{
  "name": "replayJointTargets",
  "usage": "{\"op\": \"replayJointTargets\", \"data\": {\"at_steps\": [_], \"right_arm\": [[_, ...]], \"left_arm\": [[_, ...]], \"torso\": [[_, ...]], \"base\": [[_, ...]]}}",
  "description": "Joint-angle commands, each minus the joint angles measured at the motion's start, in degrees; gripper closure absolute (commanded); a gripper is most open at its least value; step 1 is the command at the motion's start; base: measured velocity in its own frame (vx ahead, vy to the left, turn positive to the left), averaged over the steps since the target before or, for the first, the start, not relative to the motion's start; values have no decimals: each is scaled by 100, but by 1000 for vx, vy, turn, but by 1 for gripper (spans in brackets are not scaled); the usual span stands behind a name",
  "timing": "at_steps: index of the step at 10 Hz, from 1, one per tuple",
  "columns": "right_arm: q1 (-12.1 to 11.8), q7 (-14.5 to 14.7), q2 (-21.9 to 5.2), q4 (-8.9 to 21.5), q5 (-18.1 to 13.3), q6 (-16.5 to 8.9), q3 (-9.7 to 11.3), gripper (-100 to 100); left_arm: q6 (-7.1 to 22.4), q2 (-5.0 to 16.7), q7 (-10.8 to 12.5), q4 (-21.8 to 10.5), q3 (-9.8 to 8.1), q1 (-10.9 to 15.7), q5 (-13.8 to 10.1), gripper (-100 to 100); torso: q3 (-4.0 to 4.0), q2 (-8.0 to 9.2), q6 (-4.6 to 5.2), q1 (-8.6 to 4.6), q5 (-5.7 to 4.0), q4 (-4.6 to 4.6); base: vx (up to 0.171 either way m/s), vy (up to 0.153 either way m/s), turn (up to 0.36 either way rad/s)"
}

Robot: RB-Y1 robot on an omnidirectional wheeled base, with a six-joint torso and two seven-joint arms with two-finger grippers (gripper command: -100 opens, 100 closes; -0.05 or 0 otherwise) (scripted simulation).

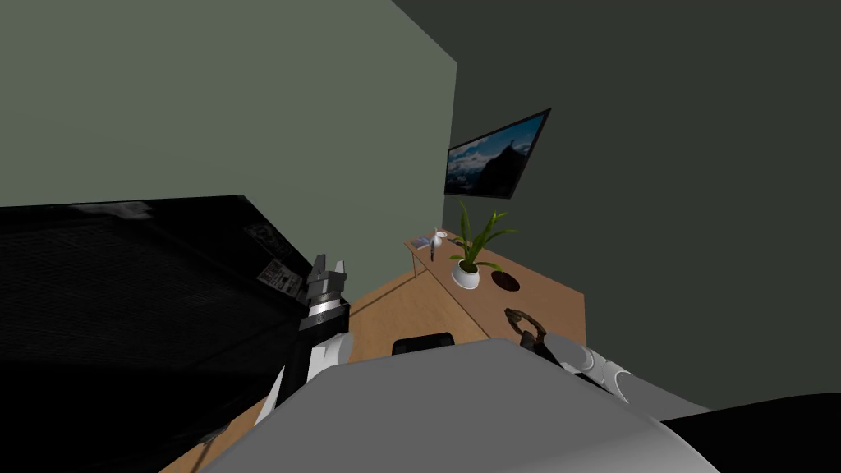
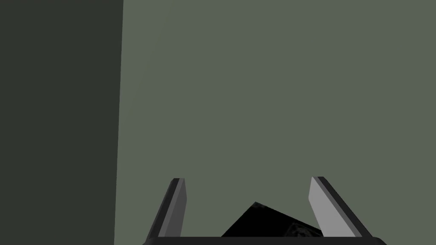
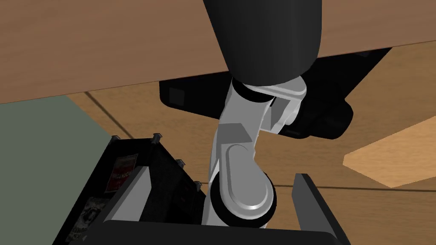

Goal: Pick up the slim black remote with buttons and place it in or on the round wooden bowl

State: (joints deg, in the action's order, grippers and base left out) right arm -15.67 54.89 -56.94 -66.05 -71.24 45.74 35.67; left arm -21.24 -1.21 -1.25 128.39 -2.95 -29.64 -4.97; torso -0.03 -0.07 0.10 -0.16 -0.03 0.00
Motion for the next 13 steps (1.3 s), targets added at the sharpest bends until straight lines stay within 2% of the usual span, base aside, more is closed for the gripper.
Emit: {"op": "replayJointTargets", "data": {"at_steps": [1,2,5,7,8,9,10,11,12,13], "right_arm": [[104,181,-155,224,-285,4,56,-100],[104,181,-155,224,-285,4,56,-100],[294,482,-359,627,-694,-27,105,-100],[375,597,-419,784,-848,-72,119,-100],[325,508,-437,665,-807,-76,116,-100],[331,527,-443,678,-812,-75,113,0],[315,534,-254,783,-860,-238,170,-100],[309,538,-179,825,-879,-303,192,-100],[318,547,-216,816,-866,-248,178,-100],[321,552,-204,828,-868,-264,181,100]], "left_arm": [[0,0,0,0,0,0,0,0],[0,0,0,0,0,0,0,0],[0,0,0,0,0,0,0,0],[0,1,0,0,-1,-1,0,0],[0,1,0,0,-1,-1,0,0],[0,0,0,0,-1,-2,0,0],[0,0,0,0,-1,-1,0,0],[0,0,0,0,0,-1,0,0],[0,0,0,0,-1,-1,0,0],[0,0,0,0,-1,-1,0,0]], "torso": [[0,0,0,0,0,0],[1,1,-1,-7,0,0],[-4,-7,0,-8,-2,-1],[-9,-16,1,-18,-5,-3],[-13,-23,2,-17,-5,-4],[-12,-20,4,-3,-4,-5],[-9,-15,4,9,-1,-3],[-7,-12,3,6,-2,-3],[-7,-11,2,3,-2,-2],[-7,-12,4,8,0,-2]], "base": [[-31,-53,239],[-25,-49,68],[-8,-57,146],[21,-79,104],[18,-36,22],[3,-7,-2],[-1,-24,60],[-3,-33,84],[-1,-14,17],[0,0,0]]}}
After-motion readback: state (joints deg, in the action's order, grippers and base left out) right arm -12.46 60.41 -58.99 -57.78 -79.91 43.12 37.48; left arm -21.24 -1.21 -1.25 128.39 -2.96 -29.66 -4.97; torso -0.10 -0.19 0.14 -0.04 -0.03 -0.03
